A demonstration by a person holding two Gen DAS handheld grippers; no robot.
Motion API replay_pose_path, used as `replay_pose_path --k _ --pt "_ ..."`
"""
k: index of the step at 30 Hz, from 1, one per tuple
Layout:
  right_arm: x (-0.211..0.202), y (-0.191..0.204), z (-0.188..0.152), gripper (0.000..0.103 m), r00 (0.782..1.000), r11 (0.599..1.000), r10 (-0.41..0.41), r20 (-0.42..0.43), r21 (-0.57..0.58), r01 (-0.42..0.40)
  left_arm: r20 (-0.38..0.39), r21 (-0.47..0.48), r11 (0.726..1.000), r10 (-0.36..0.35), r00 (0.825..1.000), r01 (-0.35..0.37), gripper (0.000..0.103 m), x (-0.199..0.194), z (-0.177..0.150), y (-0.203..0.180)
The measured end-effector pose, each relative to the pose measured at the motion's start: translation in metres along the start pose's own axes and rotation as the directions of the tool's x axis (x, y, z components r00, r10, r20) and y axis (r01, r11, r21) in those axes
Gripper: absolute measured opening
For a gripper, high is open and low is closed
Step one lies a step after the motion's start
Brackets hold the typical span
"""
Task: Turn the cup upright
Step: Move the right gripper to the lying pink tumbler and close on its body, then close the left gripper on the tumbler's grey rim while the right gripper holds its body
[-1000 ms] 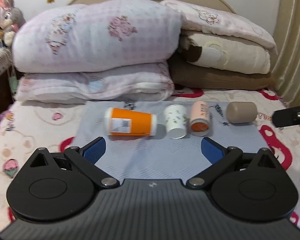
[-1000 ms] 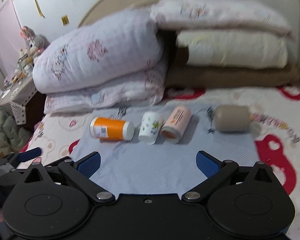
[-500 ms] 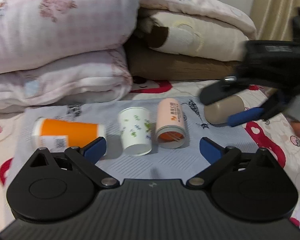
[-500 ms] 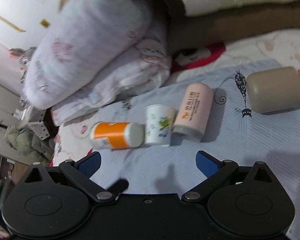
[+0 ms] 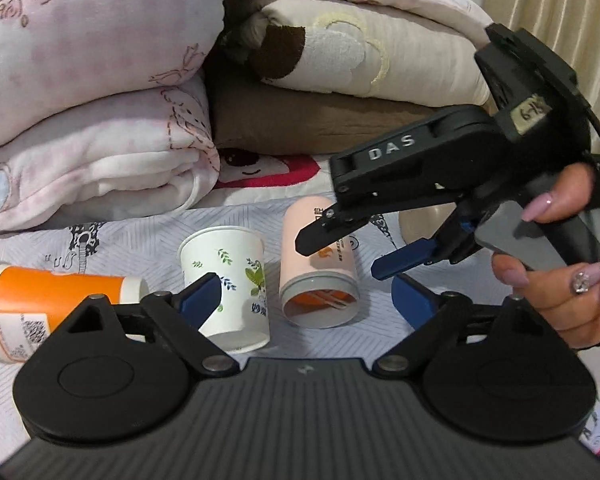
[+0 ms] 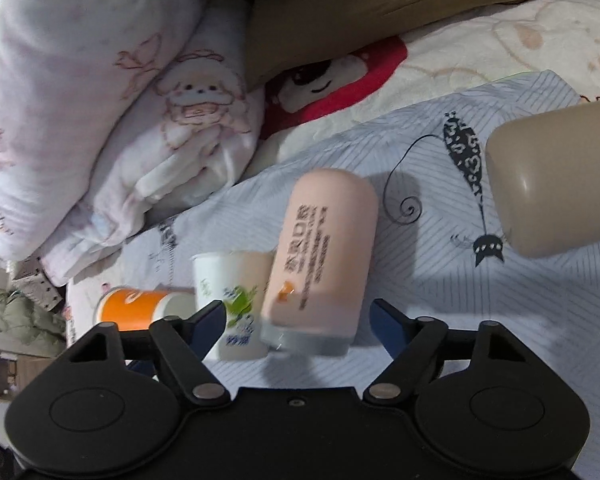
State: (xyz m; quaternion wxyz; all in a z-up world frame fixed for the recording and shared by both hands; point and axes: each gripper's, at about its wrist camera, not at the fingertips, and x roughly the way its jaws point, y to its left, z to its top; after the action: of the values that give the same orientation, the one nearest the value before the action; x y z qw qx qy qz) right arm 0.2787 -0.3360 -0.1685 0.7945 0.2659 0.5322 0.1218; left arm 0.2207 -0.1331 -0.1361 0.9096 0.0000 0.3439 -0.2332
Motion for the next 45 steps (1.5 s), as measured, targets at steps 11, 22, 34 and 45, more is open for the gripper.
replay_pose_path --k 11,22,34,45 --pt "0.015 -0.029 0.012 0.062 0.998 0.993 0.067 -0.017 0.102 -0.065 -0.004 0.023 0.996 -0.087 0.996 0.087 0.075 0.034 0.008 0.002" --pt "0.018 -0.032 0.011 0.063 0.996 0.989 0.092 -0.011 0.118 -0.090 -0.094 0.085 0.996 -0.028 0.995 0.036 0.053 0.059 0.010 -0.005" --pt "0.020 -0.047 0.004 0.065 0.984 0.973 0.174 0.035 0.149 -0.177 -0.072 0.087 0.996 -0.026 0.997 0.032 0.052 0.055 0.006 -0.008" --pt "0.011 -0.075 -0.037 0.065 0.959 0.904 0.281 0.026 0.328 -0.274 -0.074 0.114 0.991 -0.059 0.995 0.067 0.048 0.015 -0.011 -0.022"
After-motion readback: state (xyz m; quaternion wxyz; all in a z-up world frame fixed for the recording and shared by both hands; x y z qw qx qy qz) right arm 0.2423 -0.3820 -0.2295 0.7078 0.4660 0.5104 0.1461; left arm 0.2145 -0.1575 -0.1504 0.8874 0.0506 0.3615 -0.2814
